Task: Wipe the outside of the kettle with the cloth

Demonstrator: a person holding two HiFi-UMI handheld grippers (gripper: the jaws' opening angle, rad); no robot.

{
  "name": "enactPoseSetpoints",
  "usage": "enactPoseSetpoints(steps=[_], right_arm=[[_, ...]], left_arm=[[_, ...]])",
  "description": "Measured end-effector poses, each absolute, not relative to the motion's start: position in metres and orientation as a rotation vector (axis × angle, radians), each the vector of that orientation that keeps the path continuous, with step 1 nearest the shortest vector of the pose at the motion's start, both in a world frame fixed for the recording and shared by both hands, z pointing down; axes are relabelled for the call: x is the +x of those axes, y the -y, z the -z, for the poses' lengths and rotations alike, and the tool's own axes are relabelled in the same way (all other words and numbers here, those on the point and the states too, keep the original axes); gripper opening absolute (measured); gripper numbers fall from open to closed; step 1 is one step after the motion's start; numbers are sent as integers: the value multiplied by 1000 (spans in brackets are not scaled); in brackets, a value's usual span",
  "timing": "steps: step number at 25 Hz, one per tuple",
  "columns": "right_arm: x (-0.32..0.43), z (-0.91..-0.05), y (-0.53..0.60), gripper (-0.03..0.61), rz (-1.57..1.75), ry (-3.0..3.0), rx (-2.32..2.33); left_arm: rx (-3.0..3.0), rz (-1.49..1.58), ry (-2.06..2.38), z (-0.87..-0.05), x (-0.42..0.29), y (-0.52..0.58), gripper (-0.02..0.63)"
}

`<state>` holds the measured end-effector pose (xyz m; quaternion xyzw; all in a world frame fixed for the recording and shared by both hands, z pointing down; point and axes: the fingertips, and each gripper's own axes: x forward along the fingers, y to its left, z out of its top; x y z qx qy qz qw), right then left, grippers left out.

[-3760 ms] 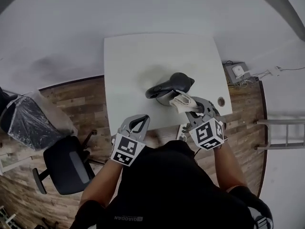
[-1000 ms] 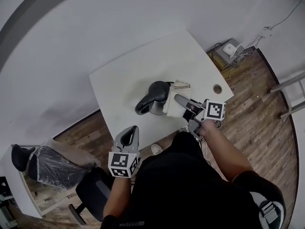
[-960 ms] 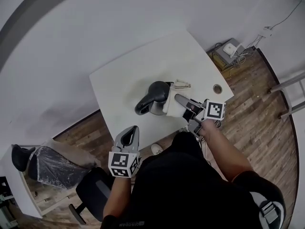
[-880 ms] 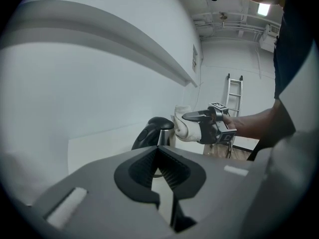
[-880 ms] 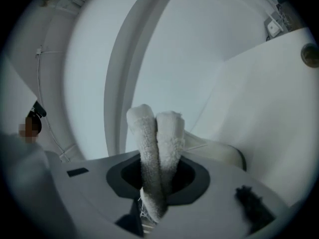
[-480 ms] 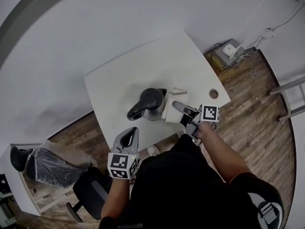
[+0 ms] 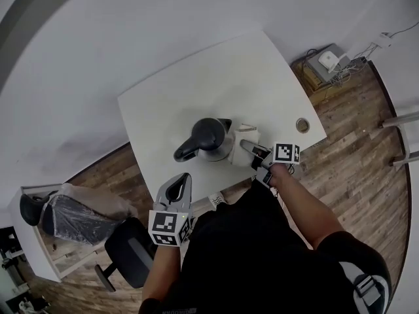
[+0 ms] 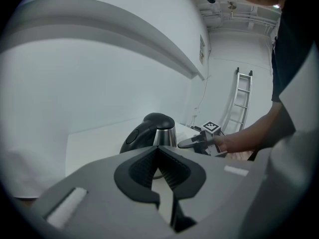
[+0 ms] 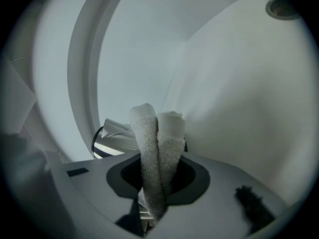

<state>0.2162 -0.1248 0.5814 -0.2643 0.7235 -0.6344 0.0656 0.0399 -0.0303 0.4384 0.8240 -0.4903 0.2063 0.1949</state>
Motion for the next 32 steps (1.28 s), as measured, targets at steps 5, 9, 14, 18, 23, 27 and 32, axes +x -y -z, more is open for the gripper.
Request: enactPoseSetpoints(steps=[5,9,14,18,23,27,32], right_arm=[[218,-604,124,92,1943,-2211,-864],[222,-614,121,92,1968,-2239,-905],[229,-605,127,92,1954,-2267,-891],[235,-562,140,92,1905,-2362,-814],[233,-495,158,92,1839,-2569,-686],[221,-468,175,92,1728,-2873,-626],[199,-459,197,92,1579,-3157,-551]], left_arm=[[2289,-603,1386,-441,40,31,8],[2297,-628,1371,-442,48,32,8],[2316,-654,1358,-442,59,42,8],[2331,-646,1377,-439,68,56,8],[2308,-588,1450,-429,67,63,8],[2261,-539,1540,-426,52,61,8],[2194,-490,1635,-425,43,55,8]])
